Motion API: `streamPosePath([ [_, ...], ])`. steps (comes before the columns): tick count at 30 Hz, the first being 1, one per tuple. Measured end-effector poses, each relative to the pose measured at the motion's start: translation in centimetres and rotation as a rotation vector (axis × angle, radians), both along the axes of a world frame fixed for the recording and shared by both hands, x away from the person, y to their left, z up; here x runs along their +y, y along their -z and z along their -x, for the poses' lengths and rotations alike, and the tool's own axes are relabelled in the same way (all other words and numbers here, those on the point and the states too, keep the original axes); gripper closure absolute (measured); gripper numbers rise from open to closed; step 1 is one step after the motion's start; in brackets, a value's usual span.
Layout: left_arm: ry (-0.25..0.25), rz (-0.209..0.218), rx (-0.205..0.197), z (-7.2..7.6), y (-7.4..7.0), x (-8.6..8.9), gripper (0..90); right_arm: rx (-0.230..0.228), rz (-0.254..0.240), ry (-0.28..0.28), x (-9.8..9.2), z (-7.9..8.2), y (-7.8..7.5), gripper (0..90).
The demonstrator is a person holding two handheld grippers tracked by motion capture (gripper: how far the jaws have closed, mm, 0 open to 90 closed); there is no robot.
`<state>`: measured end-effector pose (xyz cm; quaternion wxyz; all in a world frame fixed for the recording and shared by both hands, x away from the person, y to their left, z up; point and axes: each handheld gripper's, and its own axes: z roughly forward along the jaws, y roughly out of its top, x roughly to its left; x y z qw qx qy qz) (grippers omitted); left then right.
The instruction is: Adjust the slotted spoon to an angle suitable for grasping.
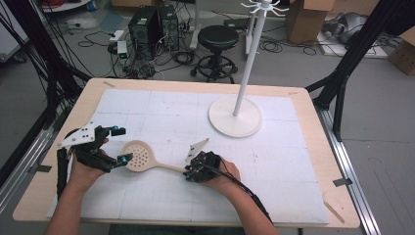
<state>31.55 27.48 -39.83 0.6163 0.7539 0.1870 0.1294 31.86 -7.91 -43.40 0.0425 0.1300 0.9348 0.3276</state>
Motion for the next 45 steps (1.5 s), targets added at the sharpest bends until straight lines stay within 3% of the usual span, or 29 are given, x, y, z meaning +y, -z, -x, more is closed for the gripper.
streamPosePath([
  [2,-0.002,-0.007,0.001,0.0,0.0,0.0,5.7,-0.011,-0.006,0.032,-0.3,0.1,-0.2,60.0],
  [6,-0.001,-0.007,0.001,0.0,0.0,0.0,5.6,-0.029,-0.039,0.043,-1.3,0.4,-1.0,57.8],
  [11,0.000,-0.009,0.003,0.0,0.1,0.0,5.6,-0.021,-0.047,0.099,-5.5,1.4,-1.7,55.9],
  [12,0.000,-0.009,0.003,0.0,0.1,0.0,5.6,-0.021,-0.047,0.099,-5.5,1.4,-1.7,55.9],
  [13,0.000,-0.012,0.003,0.0,0.1,-0.1,5.7,-0.014,-0.058,0.132,-7.1,1.8,-1.6,55.0],
  [15,0.001,-0.013,0.003,0.0,0.1,-0.1,5.6,-0.008,-0.076,0.156,-8.5,2.2,-1.4,55.0],
  [19,0.001,-0.013,0.003,0.0,0.1,-0.1,5.6,0.008,-0.091,0.161,-9.9,3.0,-1.0,55.0],
  [24,-0.002,-0.012,0.002,0.0,0.1,-0.1,5.6,0.009,-0.051,0.122,-9.7,3.3,-0.6,58.9],
  [27,0.001,-0.004,0.003,0.0,0.1,-0.1,5.6,0.013,-0.014,0.095,-9.1,3.2,0.1,66.2],
  [34,0.006,-0.005,-0.001,0.0,0.0,-0.2,5.6,0.005,-0.023,0.009,-7.5,2.8,0.1,67.3],
  [37,0.006,-0.001,-0.003,0.1,-0.1,-0.2,5.6,-0.008,-0.018,-0.047,-5.5,2.5,0.0,67.3],
  [45,0.007,0.000,-0.007,0.1,-0.2,-0.1,5.6,-0.015,-0.022,-0.087,-2.6,1.6,0.0,67.3],
])
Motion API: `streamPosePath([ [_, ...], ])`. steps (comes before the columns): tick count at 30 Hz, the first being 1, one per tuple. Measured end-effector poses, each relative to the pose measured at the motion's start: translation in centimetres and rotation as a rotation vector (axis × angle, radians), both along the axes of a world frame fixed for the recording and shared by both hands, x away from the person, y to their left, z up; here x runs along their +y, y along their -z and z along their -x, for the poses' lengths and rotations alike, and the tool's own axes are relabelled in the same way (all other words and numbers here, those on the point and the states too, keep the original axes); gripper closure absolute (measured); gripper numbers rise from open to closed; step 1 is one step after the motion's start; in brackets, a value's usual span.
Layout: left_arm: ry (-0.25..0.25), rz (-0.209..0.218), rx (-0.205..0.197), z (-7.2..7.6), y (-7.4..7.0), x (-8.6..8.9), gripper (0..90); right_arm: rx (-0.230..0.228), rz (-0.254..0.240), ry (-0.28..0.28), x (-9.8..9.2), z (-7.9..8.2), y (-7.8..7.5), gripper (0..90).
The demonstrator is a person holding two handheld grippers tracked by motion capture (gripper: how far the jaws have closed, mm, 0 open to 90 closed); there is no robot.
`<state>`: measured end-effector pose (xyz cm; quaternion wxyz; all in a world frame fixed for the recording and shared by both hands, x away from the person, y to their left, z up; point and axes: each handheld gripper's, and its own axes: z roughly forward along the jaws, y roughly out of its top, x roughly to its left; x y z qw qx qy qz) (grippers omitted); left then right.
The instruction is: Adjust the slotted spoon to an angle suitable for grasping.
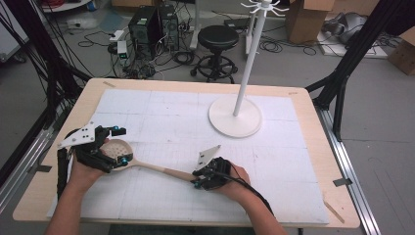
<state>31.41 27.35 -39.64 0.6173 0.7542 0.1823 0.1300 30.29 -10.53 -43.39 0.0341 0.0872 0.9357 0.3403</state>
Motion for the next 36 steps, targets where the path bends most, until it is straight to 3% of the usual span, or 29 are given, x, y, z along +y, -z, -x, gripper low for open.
streamPosePath([
  [3,0.000,0.001,0.000,0.0,0.0,0.0,5.6,-0.002,-0.001,0.001,0.2,-0.1,0.1,67.3],
  [5,0.000,0.001,0.000,0.0,0.0,0.0,5.6,0.003,-0.003,0.023,0.1,-0.2,0.1,65.2],
  [6,0.000,0.000,0.000,0.0,0.0,0.0,5.6,-0.005,-0.009,0.051,-0.2,-0.2,0.0,59.4],
  [11,0.002,-0.006,-0.002,0.0,0.0,0.0,5.6,-0.013,-0.012,0.084,-0.6,-0.4,0.0,56.3],
  [15,0.003,-0.009,0.001,0.0,0.0,-0.1,5.6,-0.032,0.000,0.147,-1.0,-1.2,0.2,56.3],
  [16,0.005,-0.012,0.000,0.0,0.0,-0.2,5.6,-0.039,-0.003,0.184,-1.3,-1.8,0.3,56.3],
  [17,0.005,-0.012,0.000,0.0,0.0,-0.2,5.6,-0.039,-0.003,0.184,-1.3,-1.8,0.3,56.3],
  [18,0.005,-0.013,0.000,0.0,0.0,-0.2,5.6,-0.031,-0.023,0.227,-1.6,-2.5,0.5,56.5],
  [25,0.004,-0.012,-0.001,0.0,0.0,-0.1,5.6,-0.046,-0.042,0.334,-1.8,-4.1,0.6,56.8],
  [32,0.005,-0.013,0.001,0.0,0.0,-0.2,5.6,-0.037,-0.052,0.402,-1.5,-5.7,0.8,56.3],
  [36,0.004,-0.011,-0.001,0.0,0.0,-0.1,5.6,-0.049,-0.037,0.411,-1.3,-5.9,0.6,53.5],
])
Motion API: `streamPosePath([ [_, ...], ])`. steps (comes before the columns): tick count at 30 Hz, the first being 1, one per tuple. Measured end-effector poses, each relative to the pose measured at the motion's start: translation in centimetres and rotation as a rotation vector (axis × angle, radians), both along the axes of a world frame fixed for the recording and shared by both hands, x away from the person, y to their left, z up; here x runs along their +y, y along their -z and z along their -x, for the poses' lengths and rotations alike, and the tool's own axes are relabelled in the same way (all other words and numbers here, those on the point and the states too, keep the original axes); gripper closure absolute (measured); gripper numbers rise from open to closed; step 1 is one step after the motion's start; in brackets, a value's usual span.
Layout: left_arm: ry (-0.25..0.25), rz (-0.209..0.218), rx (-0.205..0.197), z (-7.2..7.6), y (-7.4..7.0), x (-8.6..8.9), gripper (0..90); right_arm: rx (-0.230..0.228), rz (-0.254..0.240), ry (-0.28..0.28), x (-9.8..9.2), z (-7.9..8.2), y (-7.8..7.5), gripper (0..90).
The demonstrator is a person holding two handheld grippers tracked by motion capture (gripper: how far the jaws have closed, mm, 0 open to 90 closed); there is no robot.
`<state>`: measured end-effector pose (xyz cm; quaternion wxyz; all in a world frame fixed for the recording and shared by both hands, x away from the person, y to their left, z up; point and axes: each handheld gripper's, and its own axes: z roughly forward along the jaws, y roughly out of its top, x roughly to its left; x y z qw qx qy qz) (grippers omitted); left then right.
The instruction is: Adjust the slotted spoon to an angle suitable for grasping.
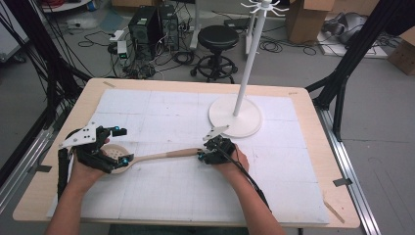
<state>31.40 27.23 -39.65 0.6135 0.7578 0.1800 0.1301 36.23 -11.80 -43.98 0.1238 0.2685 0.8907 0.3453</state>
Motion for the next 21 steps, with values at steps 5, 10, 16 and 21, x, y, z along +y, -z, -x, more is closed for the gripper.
streamPosePath([
  [5,-0.001,0.004,0.001,0.0,0.0,0.1,5.7,0.001,-0.019,-0.011,-0.4,0.6,-0.8,49.1],
  [10,0.007,-0.020,0.008,0.0,0.1,-0.3,5.6,-0.068,-0.065,-0.052,-2.4,2.5,-3.7,44.6],
  [16,-0.001,-0.031,0.011,0.0,0.2,-0.5,5.6,-0.094,-0.132,-0.046,-5.1,4.2,-5.7,41.9],
  [21,-0.001,-0.036,0.015,-0.1,0.2,-0.6,5.7,-0.113,-0.154,-0.022,-6.5,5.0,-6.0,39.4],
])
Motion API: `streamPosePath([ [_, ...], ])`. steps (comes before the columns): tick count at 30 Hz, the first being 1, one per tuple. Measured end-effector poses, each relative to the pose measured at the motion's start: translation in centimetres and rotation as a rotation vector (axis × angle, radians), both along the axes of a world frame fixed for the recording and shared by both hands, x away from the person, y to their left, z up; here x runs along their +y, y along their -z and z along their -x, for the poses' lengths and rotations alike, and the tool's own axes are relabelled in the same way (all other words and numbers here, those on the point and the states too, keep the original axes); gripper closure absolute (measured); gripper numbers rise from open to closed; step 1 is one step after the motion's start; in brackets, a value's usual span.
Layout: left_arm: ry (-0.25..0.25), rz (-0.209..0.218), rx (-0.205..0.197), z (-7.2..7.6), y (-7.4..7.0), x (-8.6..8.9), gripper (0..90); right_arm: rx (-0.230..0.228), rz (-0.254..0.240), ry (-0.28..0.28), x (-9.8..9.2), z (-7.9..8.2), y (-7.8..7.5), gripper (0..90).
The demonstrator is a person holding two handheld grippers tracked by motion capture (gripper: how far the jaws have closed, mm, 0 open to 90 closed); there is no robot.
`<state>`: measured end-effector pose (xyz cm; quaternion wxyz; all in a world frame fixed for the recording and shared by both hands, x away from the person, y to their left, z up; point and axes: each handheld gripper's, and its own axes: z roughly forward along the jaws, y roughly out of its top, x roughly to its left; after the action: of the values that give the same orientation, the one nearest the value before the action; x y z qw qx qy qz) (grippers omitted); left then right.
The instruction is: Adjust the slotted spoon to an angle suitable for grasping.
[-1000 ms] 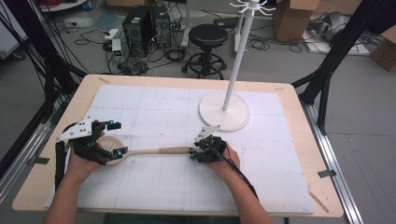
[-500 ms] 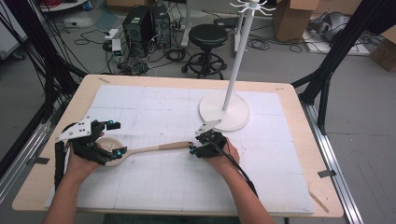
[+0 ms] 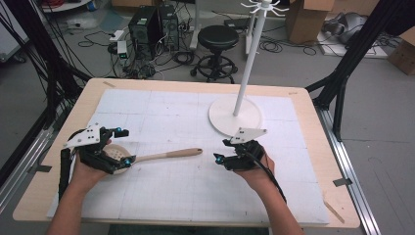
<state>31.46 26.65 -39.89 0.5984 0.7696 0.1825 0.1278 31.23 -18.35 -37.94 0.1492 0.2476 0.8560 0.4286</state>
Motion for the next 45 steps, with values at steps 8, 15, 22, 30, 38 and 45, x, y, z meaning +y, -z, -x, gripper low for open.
streamPosePath([
  [8,0.003,0.007,0.010,0.0,0.0,0.0,5.6,-0.019,-0.127,0.031,-3.2,2.0,0.3,32.7],
  [15,0.006,0.010,0.018,-0.1,-0.1,-0.1,5.6,-0.045,-0.213,0.065,-4.4,2.3,0.4,26.5],
  [22,0.017,0.015,0.019,-0.1,-0.3,-0.2,5.7,-0.054,-0.227,0.079,-4.5,2.3,0.1,21.3],
  [30,0.026,0.013,0.026,-0.4,0.0,-0.3,5.6,-0.052,-0.240,0.104,-4.9,1.9,0.0,15.7],
  [38,0.023,0.007,0.025,-0.2,-0.1,-0.3,5.7,-0.050,-0.248,0.121,-5.6,1.8,0.2,13.5],
  [45,0.020,-0.002,0.029,-0.2,-0.1,-0.3,5.6,-0.041,-0.235,0.119,-5.7,1.6,0.5,11.5],
])
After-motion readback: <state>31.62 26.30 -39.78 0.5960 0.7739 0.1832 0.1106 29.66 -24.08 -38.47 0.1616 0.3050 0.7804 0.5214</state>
